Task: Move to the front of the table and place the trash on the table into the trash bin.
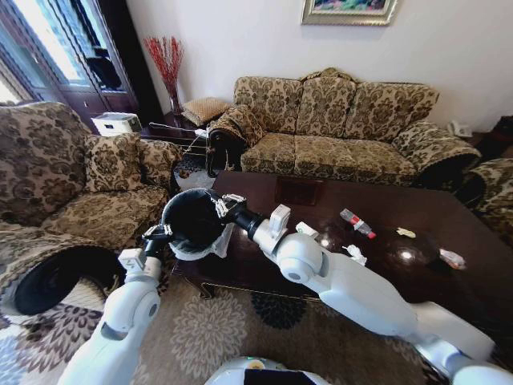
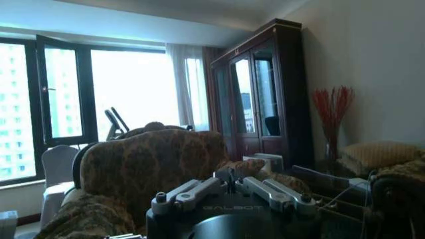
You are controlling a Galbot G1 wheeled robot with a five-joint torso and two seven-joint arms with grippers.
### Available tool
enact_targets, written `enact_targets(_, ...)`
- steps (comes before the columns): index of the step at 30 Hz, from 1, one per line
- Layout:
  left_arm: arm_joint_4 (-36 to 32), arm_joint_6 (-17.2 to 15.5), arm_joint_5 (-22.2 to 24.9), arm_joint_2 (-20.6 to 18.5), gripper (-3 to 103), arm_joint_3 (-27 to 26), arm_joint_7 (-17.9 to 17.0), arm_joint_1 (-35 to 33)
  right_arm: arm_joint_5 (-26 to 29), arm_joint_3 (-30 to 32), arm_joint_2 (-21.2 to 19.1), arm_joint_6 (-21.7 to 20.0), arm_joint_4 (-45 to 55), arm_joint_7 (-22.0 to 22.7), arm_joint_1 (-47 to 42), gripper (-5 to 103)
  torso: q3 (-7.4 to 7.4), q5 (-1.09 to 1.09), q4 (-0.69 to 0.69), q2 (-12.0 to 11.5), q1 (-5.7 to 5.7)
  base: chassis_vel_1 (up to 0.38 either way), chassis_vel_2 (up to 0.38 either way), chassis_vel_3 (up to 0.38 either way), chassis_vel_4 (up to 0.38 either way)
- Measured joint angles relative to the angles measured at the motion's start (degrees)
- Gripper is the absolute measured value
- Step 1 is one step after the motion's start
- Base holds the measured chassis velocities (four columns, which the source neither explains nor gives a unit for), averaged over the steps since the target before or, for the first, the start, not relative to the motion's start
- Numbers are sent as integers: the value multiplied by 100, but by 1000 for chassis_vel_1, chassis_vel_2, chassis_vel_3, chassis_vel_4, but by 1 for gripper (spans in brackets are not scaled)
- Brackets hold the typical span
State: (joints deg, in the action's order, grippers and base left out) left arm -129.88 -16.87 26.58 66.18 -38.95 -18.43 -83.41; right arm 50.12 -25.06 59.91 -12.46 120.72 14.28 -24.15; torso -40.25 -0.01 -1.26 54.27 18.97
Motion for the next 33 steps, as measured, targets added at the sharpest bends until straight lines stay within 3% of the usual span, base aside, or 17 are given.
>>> enact_targets(16, -62, -40, 2, 12, 2, -55, -4, 17, -97, 1197, -203, -25, -258, -62, -357, 0, 0, 1, 1, 0, 0, 0, 0, 0, 0)
enact_targets(17, -72, -40, 2, 12, 2, -60, -4, 16, -109, 1288, -226, -52, -288, -59, -426, 5, 0, 2, 1, 0, 0, 0, 0, 0, 0)
enact_targets(19, -88, -41, 4, 11, 2, -64, -5, 10, -158, 1463, -259, -73, -377, -65, -565, 5, 0, 1, 2, 0, 0, 0, 0, 0, 0)
enact_targets(20, -97, -40, 4, 12, 2, -66, -6, 4, -196, 1547, -268, -78, -449, -66, -653, 16, 0, 2, 2, 0, 0, 0, 0, 0, 0)
enact_targets(22, -110, -41, 5, 14, 2, -71, -10, -2, -261, 1662, -273, -82, -558, -68, -756, 16, 0, 1, 1, 0, 0, 0, 0, 0, 0)
enact_targets(23, -120, -40, 6, 14, 2, -76, -13, -7, -321, 1723, -274, -83, -637, -78, -818, 27, 0, 2, 1, 0, 0, 0, 0, 0, 0)
enact_targets(25, -136, -39, 8, 14, 2, -81, -15, -16, -397, 1786, -274, -83, -722, -88, -872, 27, 0, 1, 1, 0, 0, 0, 0, 0, 0)
enact_targets(26, -150, -38, 12, 14, 2, -86, -16, -22, -460, 1839, -271, -83, -794, -91, -914, 37, 0, 1, 1, 0, 0, 0, 0, 0, 0)
enact_targets(27, -163, -38, 16, 13, 2, -91, -17, -27, -505, 1873, -268, -85, -848, -94, -945, 37, 0, 1, 2, 0, 0, 0, 0, 0, 0)
enact_targets(28, -201, -34, 25, 13, 2, -113, -19, -46, -628, 1972, -251, -114, -1020, -96, -1027, 48, 0, 1, 1, 0, 0, 0, 0, 0, 0)
enact_targets(31, -233, -26, 28, 16, 2, -141, -27, -71, -708, 2052, -236, -137, -1166, -98, -1101, 48, 0, 1, 2, 0, 0, 0, 0, 0, 0)
enact_targets(32, -251, -19, 28, 17, 2, -167, -37, -89, -735, 2095, -230, -144, -1263, -109, -1148, 59, 0, 1, 2, 0, 0, 0, 0, 0, 0)
enact_targets(33, -252, -14, 26, 18, 2, -187, -46, -94, -746, 2111, -225, -146, -1317, -113, -1167, 59, 0, 2, 2, 0, 0, 0, 0, 0, 0)
